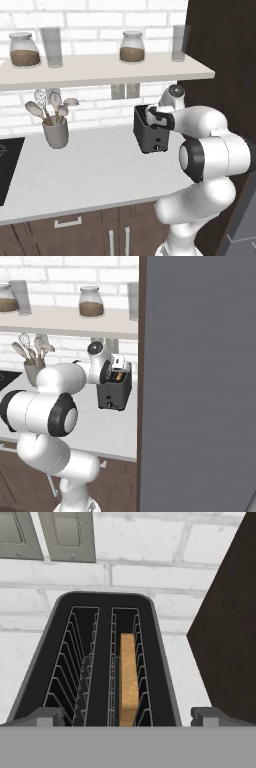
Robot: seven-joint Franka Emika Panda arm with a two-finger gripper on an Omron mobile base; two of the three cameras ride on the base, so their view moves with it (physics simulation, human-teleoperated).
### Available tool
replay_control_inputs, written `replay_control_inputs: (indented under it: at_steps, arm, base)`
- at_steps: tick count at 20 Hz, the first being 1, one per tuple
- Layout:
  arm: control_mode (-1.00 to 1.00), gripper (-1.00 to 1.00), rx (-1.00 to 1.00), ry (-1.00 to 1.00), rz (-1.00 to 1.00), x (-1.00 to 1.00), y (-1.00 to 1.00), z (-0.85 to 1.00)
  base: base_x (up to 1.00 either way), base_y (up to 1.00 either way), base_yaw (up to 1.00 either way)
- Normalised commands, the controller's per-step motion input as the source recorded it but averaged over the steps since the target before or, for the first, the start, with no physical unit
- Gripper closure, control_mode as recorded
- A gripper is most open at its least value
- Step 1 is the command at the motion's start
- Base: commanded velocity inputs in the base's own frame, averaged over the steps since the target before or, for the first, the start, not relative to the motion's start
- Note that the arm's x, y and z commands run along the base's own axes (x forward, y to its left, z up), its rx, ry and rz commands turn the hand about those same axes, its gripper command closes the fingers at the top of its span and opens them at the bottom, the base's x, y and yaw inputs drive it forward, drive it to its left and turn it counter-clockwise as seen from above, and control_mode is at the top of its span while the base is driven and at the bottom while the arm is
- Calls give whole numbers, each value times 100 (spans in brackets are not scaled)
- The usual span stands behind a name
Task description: Start the toaster. Once the lever pops up, take the bread to the plate on the dining counter.
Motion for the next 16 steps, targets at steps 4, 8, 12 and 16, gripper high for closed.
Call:
replay_control_inputs:
  at_steps: [4, 8, 12, 16]
  arm:
    - [-100, -100, 0, 0, 0, 0, 0, 0]
    - [-100, -100, 0, 0, 0, 0, 0, 0]
    - [-100, -100, 0, 0, 0, 0, 0, 0]
    - [-100, -100, 0, 0, 0, 0, 0, 0]
  base:
    - [0, 0, 0]
    - [0, 0, 0]
    - [0, 0, 0]
    - [0, 0, 0]
